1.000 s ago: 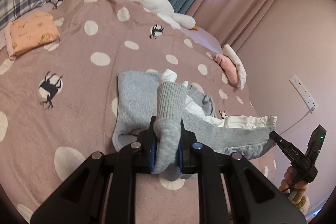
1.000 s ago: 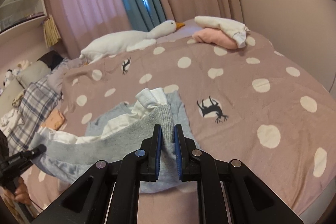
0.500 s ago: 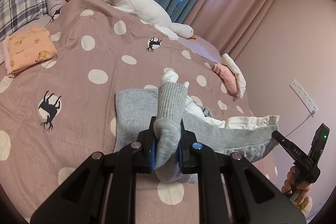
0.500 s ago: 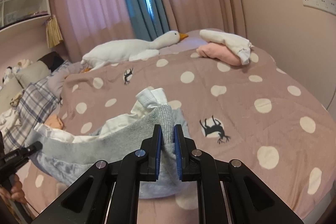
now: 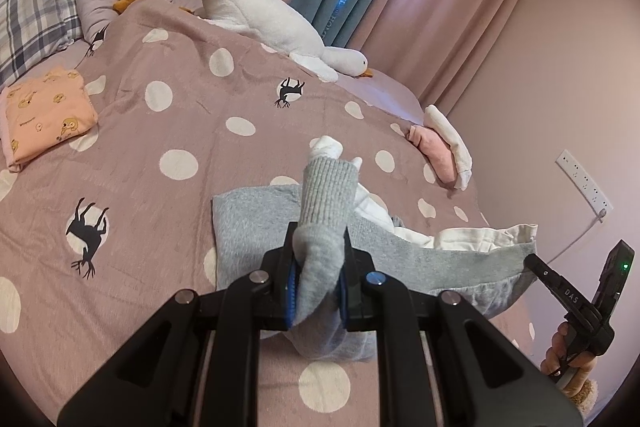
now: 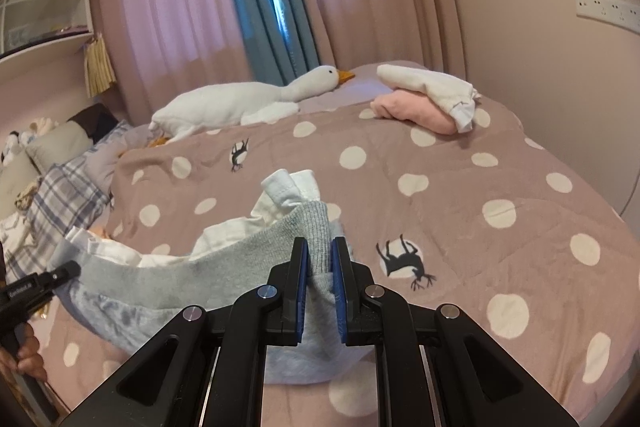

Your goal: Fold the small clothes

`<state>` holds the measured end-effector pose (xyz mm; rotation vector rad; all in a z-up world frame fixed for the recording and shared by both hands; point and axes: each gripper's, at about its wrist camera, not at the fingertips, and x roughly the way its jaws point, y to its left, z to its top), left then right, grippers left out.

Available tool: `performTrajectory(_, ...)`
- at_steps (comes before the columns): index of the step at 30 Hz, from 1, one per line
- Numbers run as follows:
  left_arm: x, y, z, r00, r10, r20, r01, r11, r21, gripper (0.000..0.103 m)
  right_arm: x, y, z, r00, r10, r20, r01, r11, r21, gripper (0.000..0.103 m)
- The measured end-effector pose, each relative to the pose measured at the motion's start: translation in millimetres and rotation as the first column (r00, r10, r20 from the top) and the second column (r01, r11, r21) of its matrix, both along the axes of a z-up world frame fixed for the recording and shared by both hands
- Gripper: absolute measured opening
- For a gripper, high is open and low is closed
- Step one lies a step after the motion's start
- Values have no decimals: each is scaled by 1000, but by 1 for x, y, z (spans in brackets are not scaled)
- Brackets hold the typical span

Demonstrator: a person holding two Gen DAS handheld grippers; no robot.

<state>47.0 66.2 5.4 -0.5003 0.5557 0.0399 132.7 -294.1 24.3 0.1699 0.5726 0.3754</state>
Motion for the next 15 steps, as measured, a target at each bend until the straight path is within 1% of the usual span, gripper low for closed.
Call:
performTrajectory(5, 13, 1, 2, 1000, -7, -1, 7, 1000, 13, 15, 11, -3, 0, 1000, -6, -8, 6, 1000, 14, 13)
performTrajectory(13, 44, 7, 5, 1000, -8, -16, 8, 999, 33, 15, 32, 1, 2, 1000, -7, 1, 7, 1000, 12, 13)
performTrajectory(15, 53, 7, 5, 1000, -3, -24, 5, 999, 48, 15, 39, 3, 3, 1000, -5, 1, 5, 1000, 11, 13)
